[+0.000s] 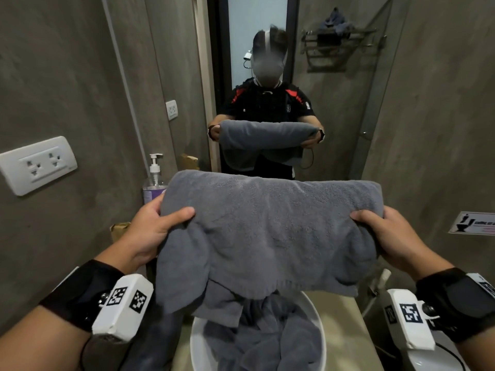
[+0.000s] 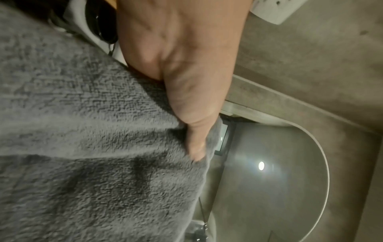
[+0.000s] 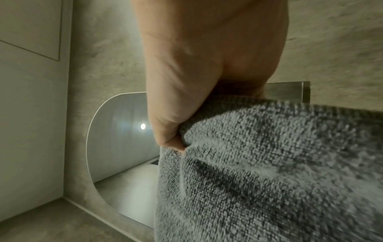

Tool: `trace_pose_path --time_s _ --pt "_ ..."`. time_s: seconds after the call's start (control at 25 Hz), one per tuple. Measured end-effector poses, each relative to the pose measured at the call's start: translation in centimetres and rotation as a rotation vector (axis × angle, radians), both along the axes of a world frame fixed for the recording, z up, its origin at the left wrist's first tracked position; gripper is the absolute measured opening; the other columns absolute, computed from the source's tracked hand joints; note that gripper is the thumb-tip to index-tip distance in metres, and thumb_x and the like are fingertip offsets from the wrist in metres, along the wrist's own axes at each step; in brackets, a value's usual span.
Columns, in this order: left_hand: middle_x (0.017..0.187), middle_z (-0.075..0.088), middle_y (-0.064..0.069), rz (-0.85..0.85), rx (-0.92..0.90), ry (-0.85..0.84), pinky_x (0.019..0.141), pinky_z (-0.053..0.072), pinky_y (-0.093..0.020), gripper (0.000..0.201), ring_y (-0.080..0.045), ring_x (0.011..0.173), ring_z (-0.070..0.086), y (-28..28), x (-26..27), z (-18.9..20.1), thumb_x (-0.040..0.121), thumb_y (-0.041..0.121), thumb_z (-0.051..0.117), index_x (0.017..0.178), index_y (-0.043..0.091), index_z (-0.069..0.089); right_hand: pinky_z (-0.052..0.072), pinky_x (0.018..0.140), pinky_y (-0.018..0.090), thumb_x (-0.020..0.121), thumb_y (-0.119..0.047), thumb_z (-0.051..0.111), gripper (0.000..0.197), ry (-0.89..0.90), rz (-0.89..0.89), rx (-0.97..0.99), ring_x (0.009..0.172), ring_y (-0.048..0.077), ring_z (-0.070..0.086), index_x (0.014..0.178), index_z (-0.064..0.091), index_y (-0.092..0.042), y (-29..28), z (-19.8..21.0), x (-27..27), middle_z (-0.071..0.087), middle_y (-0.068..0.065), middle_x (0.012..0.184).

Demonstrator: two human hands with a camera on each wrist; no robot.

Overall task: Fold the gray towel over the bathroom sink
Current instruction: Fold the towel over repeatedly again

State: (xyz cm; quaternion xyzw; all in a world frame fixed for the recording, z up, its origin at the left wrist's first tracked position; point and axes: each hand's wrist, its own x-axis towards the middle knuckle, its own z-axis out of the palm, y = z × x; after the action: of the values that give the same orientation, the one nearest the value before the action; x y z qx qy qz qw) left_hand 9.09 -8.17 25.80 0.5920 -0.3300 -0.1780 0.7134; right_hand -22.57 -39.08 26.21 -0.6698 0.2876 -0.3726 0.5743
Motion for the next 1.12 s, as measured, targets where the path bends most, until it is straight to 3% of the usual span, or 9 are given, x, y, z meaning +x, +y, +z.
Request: trace_pose_path --time_s 0.08,0.2,0.32,0.44,0.64,0.72,0.8,0.92,1.12 --pt "0.112 0.076 -0.006 -0.023 0.021 -0.018 0.074 0.06 -0.029 0.071 -0.021 0.1 0.073 0.4 0.4 0.0 0.047 0.028 0.099 0.112 0.02 0.072 0.056 0.087 0.044 0.09 -0.016 0.068 0.025 -0.027 0.005 0.043 0.105 0.029 0.07 0.114 0.066 -0.015 0.0 0.0 0.0 0.075 0.007 0.107" --pt "0.112 0.076 -0.008 -0.03 0.029 -0.041 0.077 0.061 -0.03 0.057 -0.022 0.101 0.073 0.6 0.6 -0.4 0.058 0.01 0.094 0.11 0.019 0.072 0.047 0.092 0.028 0.093 -0.028 0.065 0.057 0.011 -0.037 -0.032 0.114 0.01 0.059 0.145 0.042 -0.028 -0.2 0.1 -0.2 0.058 -0.009 0.127" --pt "0.11 0.076 -0.003 -0.004 0.023 -0.026 0.083 0.058 -0.033 0.043 -0.02 0.103 0.072 0.2 0.3 -1.2 0.072 0.016 0.08 0.113 0.021 0.067 0.038 0.112 0.036 0.097 -0.037 0.059 0.052 0.04 0.006 -0.164 0.127 0.01 0.051 0.146 0.043 -0.036 -0.1 0.0 -0.2 0.052 -0.01 0.14" --pt "0.109 0.077 0.0 0.014 -0.006 0.064 0.077 0.059 -0.027 0.03 -0.017 0.102 0.072 -0.2 -0.3 -2.2 0.087 0.014 0.067 0.116 0.023 0.065 0.04 0.114 0.047 0.088 -0.046 0.059 0.048 -0.011 0.139 -0.131 0.128 0.016 0.056 0.133 0.057 -0.03 0.7 -0.1 -0.1 0.063 -0.004 0.133" --pt "0.106 0.077 0.001 0.06 0.053 -0.079 0.077 0.059 -0.026 0.056 -0.013 0.097 0.073 0.6 0.0 -2.5 0.061 0.008 0.085 0.112 0.02 0.066 0.056 0.095 0.037 0.066 -0.001 0.085 0.086 0.072 0.424 -0.159 0.121 0.021 0.063 0.139 0.048 -0.03 0.6 -0.3 -1.4 0.066 -0.001 0.129" --pt "0.101 0.078 0.007 0.106 0.107 -0.2 0.081 0.057 -0.029 0.059 -0.01 0.094 0.073 0.8 0.4 -2.0 0.059 -0.006 0.088 0.107 0.021 0.067 0.059 0.085 0.04 0.067 0.019 0.079 0.098 0.171 0.457 -0.247 0.119 0.015 0.061 0.142 0.043 -0.034 0.5 0.0 -1.5 0.06 0.002 0.132" --pt "0.093 0.077 0.018 0.15 0.151 -0.314 0.081 0.054 -0.026 0.055 0.001 0.088 0.071 0.9 0.7 -1.4 0.066 -0.015 0.083 0.1 0.025 0.066 0.055 0.089 0.03 0.067 0.027 0.067 0.103 0.245 0.469 -0.376 0.122 0.005 0.055 0.146 0.037 -0.031 0.5 0.4 -1.2 0.052 0.0 0.139" --pt "0.092 0.077 0.017 0.149 0.154 -0.357 0.078 0.055 -0.018 0.051 0.006 0.088 0.069 1.0 1.0 -1.0 0.073 -0.013 0.079 0.1 0.028 0.065 0.048 0.105 0.031 0.073 0.025 0.065 0.092 0.269 0.462 -0.42 0.127 0.011 0.056 0.147 0.04 -0.023 0.4 0.9 -1.1 0.058 -0.001 0.138" --pt "0.105 0.077 -0.001 0.141 0.135 -0.098 0.082 0.057 -0.034 0.038 -0.015 0.097 0.073 1.1 0.4 -0.2 0.078 0.027 0.081 0.113 0.018 0.068 0.055 0.085 0.046 0.089 -0.001 0.067 0.028 0.175 0.204 -0.207 0.101 0.038 0.069 0.115 0.068 -0.011 0.8 0.8 -1.0 0.074 0.017 0.105"
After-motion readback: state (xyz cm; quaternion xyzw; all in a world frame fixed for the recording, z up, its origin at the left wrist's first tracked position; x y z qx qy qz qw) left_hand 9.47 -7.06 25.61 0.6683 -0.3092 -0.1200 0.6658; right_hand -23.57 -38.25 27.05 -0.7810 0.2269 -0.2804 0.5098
